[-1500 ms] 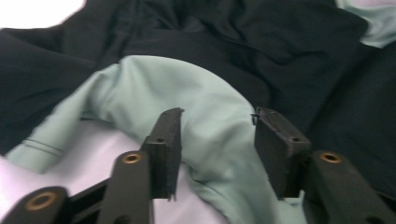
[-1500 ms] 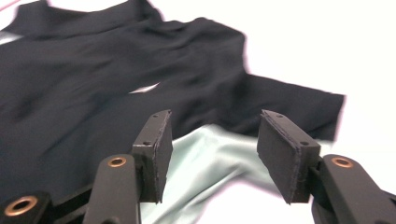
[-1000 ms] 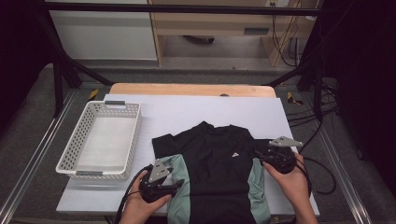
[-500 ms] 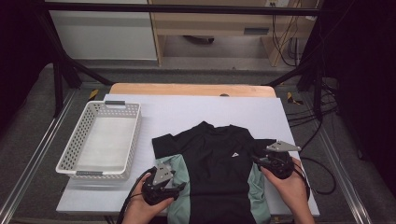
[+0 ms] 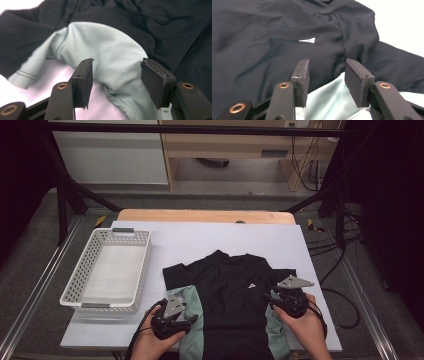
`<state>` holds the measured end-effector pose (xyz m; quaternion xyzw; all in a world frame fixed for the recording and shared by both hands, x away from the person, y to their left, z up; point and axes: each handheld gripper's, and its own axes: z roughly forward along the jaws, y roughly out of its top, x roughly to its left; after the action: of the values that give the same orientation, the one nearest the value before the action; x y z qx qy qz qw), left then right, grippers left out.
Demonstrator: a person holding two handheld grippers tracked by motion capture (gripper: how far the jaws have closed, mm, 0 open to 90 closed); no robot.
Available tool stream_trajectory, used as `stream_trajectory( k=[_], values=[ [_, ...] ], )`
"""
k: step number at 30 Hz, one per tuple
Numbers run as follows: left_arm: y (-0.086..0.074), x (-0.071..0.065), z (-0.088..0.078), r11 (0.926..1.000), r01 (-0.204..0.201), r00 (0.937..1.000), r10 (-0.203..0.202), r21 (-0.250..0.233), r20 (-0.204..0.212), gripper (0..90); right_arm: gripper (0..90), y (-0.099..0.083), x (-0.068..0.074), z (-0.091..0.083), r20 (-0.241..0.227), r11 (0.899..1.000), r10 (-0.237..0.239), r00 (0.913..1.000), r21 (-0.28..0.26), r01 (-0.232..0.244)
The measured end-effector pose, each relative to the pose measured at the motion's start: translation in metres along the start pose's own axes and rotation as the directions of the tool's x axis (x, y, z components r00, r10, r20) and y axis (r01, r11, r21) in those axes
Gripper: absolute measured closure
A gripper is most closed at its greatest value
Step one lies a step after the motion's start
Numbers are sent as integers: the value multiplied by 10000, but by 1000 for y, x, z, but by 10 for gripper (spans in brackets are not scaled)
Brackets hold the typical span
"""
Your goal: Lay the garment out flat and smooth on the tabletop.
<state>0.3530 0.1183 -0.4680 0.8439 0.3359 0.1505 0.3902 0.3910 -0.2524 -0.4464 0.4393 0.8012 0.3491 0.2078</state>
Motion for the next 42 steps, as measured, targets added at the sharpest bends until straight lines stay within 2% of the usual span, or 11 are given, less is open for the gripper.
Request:
stream_trajectory(
  k=[3, 6, 10, 13, 16, 20, 26, 33, 36, 40, 42],
  values=[
    [-2, -2, 4, 9997, -66, 9999, 68, 237, -102, 411, 492, -1, 5, 0, -93, 9999, -108, 9999, 89, 109],
    [-4, -2, 6, 9993, -21, 9999, 28, 366, -170, 401, 454, -2, 7, 0, -179, 9997, 32, 9998, 225, -28],
    [-3, 0, 7, 9990, 98, 9999, -95, 438, -76, 407, 422, -4, 11, 2, -621, 9980, 151, 9980, 614, -113],
    [-4, 1, 9, 9986, 114, 9999, -111, 517, -61, 410, 412, -5, 11, 4, -701, 9976, 80, 9975, 691, -32],
    [-5, 2, 12, 9978, 110, 9999, -107, 651, -54, 416, 376, -6, 12, 6, -829, 9958, 223, 9963, 900, -148],
    [-5, 3, 13, 9980, 65, 10000, -61, 633, -71, 422, 349, -7, 15, 9, -757, 9938, 32, 9971, 1106, 52],
    [2, 9, 20, 9982, 217, 9998, -217, 555, -8, 457, 349, -4, 16, 17, -322, 9904, -103, 9994, 1376, 146],
    [7, 18, 28, 9986, 311, 9995, -310, 429, -33, 447, 352, 4, 11, 27, 118, 9912, -240, 9996, 1309, 222],
    [8, 19, 29, 9984, 310, 9995, -310, 462, -9, 442, 340, 4, 7, 30, 42, 9916, -88, 10000, 1291, 82],
    [9, 19, 23, 9989, 343, 9994, -344, 305, 11, 432, 354, 2, 4, 21, -343, 9965, 60, 9994, 841, -31],
    [9, 20, 17, 9991, 411, 9992, -411, 43, -17, 430, 359, 0, 0, 12, -262, 9988, -36, 9997, 477, 48]
  ],
)
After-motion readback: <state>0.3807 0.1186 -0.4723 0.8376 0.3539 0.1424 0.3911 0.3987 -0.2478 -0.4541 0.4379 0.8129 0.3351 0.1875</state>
